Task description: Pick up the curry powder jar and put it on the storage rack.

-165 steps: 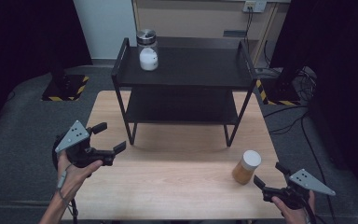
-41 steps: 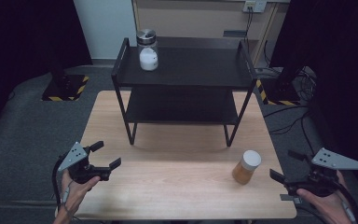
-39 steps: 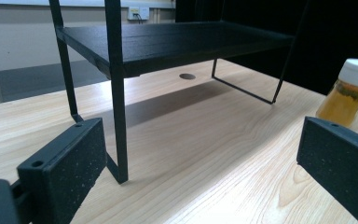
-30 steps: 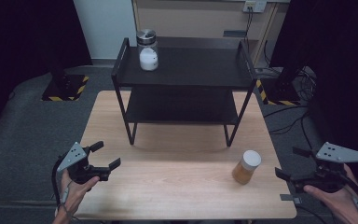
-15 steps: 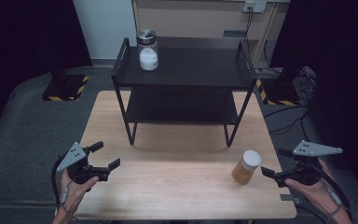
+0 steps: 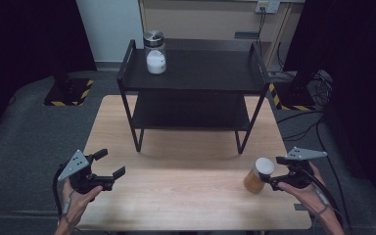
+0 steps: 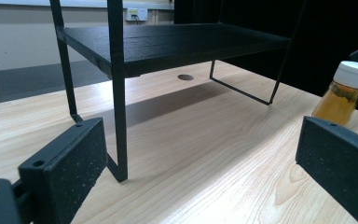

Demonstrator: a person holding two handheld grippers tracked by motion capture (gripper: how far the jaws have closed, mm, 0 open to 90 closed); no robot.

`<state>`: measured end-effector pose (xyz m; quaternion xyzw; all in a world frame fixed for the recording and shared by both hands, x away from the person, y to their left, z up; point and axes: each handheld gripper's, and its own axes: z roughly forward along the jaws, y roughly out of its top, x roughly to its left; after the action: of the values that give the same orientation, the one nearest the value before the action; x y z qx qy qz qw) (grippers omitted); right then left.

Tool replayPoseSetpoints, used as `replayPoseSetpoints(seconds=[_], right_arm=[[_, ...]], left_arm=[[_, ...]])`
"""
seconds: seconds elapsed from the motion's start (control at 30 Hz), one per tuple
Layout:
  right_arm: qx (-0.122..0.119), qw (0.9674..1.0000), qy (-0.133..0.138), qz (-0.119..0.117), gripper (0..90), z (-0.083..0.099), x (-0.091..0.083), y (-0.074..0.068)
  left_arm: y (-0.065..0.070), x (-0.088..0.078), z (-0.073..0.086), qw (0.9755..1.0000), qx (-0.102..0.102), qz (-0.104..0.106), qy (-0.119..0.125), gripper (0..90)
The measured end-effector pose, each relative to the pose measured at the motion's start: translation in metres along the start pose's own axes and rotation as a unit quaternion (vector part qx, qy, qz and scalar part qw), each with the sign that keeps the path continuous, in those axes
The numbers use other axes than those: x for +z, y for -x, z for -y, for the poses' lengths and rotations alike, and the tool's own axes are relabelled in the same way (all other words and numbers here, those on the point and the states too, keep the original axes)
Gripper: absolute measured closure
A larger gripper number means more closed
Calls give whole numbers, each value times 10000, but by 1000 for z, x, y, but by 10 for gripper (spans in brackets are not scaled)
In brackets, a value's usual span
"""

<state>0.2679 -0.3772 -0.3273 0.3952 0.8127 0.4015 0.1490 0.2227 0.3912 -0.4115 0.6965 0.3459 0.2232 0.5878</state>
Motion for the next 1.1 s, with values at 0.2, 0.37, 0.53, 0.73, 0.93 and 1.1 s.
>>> replayPoseSetpoints(seconds=[0.2,0.37,0.53,0.73,0.93,1.1], right_arm=[[41,9999,-83,56,124,2,17,-1],[-39,9999,-105,93,264,5,25,-3],[-160,9996,-91,216,339,5,25,-10],[-126,9997,-129,188,340,1,23,-8],[-462,9989,-48,10,340,-20,5,-7],[-738,9968,7,-306,340,-50,-12,-4]], left_arm=[[1,-1,0,10000,24,2,2,7],[1,-1,0,10000,21,3,1,8],[0,1,0,10000,29,11,-28,9],[0,0,0,10000,22,17,-30,8],[0,0,0,10000,19,14,-23,7],[0,1,0,10000,12,20,-53,6]])
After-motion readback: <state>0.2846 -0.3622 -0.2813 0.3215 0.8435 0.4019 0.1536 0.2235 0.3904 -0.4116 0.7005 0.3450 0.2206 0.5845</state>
